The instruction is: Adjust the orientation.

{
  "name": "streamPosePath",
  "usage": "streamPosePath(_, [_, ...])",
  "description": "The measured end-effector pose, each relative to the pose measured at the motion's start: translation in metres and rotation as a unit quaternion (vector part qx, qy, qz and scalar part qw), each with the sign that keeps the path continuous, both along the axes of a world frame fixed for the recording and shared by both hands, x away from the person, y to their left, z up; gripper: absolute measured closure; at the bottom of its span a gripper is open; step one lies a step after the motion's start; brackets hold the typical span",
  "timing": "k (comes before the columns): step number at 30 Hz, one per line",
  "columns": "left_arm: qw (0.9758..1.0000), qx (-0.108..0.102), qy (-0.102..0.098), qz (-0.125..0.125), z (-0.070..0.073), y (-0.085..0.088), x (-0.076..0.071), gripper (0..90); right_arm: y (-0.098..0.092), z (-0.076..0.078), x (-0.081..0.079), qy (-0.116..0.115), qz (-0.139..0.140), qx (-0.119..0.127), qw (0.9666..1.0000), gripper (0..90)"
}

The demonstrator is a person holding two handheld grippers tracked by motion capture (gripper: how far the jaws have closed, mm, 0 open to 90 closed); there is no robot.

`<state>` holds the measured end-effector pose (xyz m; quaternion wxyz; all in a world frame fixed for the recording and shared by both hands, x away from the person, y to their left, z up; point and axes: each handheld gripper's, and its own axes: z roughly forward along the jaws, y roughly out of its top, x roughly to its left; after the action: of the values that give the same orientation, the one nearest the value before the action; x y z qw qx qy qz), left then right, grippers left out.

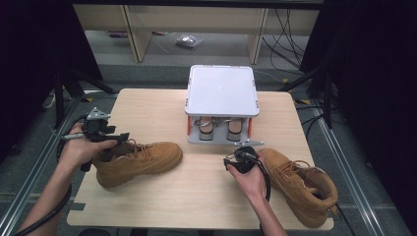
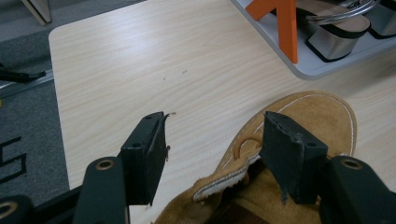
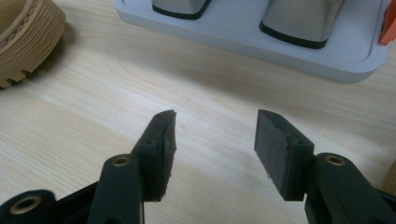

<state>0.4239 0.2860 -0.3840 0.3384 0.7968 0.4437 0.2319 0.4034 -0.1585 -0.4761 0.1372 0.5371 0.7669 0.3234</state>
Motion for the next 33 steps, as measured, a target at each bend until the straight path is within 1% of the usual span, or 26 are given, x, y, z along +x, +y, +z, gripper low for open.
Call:
streamPosePath(1, [1.0000,0.004,-0.001,-0.005,-0.001,0.002,0.000,39.5,0.000,0.000,0.000,-0.001,0.001,0.001,1.0000,48.7])
streamPosePath(3, [1.0000,-0.002,0.004,-0.007,-0.003,0.005,-0.001,39.5,0.002,0.000,-0.001,0.001,-0.001,0.002,1.0000,48.6])
streamPosePath(4, [0.9999,-0.005,0.011,0.000,-0.004,0.005,-0.002,39.5,0.002,0.000,-0.001,0.001,0.003,0.006,1.0000,48.6])
streamPosePath(5, [1.0000,-0.008,0.004,-0.001,-0.006,0.006,-0.002,39.4,0.003,0.000,-0.001,0.000,-0.001,-0.001,1.0000,48.5])
streamPosePath(6, [0.9999,-0.002,0.010,-0.007,-0.007,0.008,-0.002,39.4,0.003,0.000,-0.001,0.002,0.005,0.005,1.0000,48.5])
streamPosePath(7, [0.9999,-0.001,0.014,-0.007,-0.007,0.008,-0.002,39.4,0.004,0.000,0.000,0.001,0.006,0.005,1.0000,48.5])
streamPosePath(8, [0.9999,-0.003,0.016,-0.004,-0.009,0.008,-0.002,39.4,0.003,0.001,0.000,-0.001,0.007,0.002,1.0000,48.5])
streamPosePath(9, [0.9998,-0.004,0.020,0.001,-0.010,0.007,-0.002,39.4,0.003,0.001,0.000,0.000,0.005,0.005,1.0000,48.6])
streamPosePath(10, [0.9996,-0.015,0.022,0.007,-0.012,0.006,-0.003,39.6,0.003,0.003,0.000,0.000,0.005,0.005,1.0000,49.3])
streamPosePath(11, [0.9997,-0.011,0.023,0.006,-0.012,0.006,-0.002,39.8,0.002,0.004,0.000,-0.008,0.009,0.002,0.9999,50.3])
streamPosePath(12, [0.9994,-0.011,0.031,0.006,-0.013,0.006,-0.002,40.2,0.002,0.007,0.000,-0.004,0.003,0.000,1.0000,51.5])
streamPosePath(13, [0.9993,-0.012,0.035,0.006,-0.014,0.006,-0.002,40.9,0.001,0.008,0.001,-0.008,0.008,0.005,0.9999,54.3])
streamPosePath(14, [0.9991,-0.018,0.038,0.009,-0.015,0.005,-0.001,41.1,0.001,0.010,0.001,-0.010,0.006,0.005,0.9999,56.0])
streamPosePath(15, [0.9991,-0.017,0.039,0.007,-0.016,0.005,-0.001,41.7,0.000,0.012,0.001,-0.011,0.003,0.000,0.9999,59.0])
streamPosePath(16, [0.9990,-0.019,0.040,0.001,-0.017,0.005,0.000,42.3,-0.002,0.013,0.002,-0.012,0.007,0.006,0.9999,60.5])
streamPosePath(18, [0.9987,-0.015,0.049,-0.004,-0.019,0.005,0.001,43.7,-0.003,0.016,0.001,-0.012,0.004,0.004,0.9999,62.4])
streamPosePath(19, [0.9988,-0.015,0.047,-0.004,-0.019,0.004,0.001,43.7,-0.001,0.017,0.000,-0.006,-0.009,0.014,0.9998,62.8])
streamPosePath(22, [0.9987,-0.013,0.049,-0.009,-0.019,0.005,0.001,44.6,-0.004,0.017,0.001,-0.010,0.005,0.003,0.9999,63.2])
streamPosePath(23, [0.9986,-0.013,0.050,-0.011,-0.019,0.006,0.001,44.8,-0.003,0.017,0.000,-0.008,-0.001,0.003,1.0000,63.2])
streamPosePath(25, [0.9985,-0.017,0.050,-0.014,-0.019,0.006,0.002,45.1,-0.003,0.015,0.001,-0.009,0.005,0.010,0.9999,63.0])
streamPosePath(27, [0.9984,-0.011,0.051,-0.020,-0.018,0.006,0.002,45.3,-0.003,0.015,0.000,-0.004,0.003,0.010,0.9999,62.4])
streamPosePath(28, [0.9983,-0.009,0.053,-0.022,-0.018,0.006,0.001,45.5,-0.003,0.015,0.000,-0.003,0.003,0.003,1.0000,62.0])
streamPosePath(30, [0.9983,-0.001,0.051,-0.028,-0.016,0.006,0.000,45.7,-0.002,0.014,0.000,0.001,-0.002,0.012,0.9999,61.5])
streamPosePath(31, [0.9981,-0.002,0.053,-0.030,-0.016,0.006,0.000,45.6,-0.001,0.014,-0.001,0.005,-0.008,0.016,0.9998,61.5])
streamPosePath(32, [0.9982,0.000,0.052,-0.031,-0.016,0.006,0.000,45.4,-0.001,0.013,-0.001,0.005,-0.006,0.015,0.9998,61.3])
streamPosePath(33, [0.9980,-0.001,0.054,-0.034,-0.016,0.006,0.000,45.1,-0.004,0.013,0.000,0.000,0.006,0.006,1.0000,61.2])
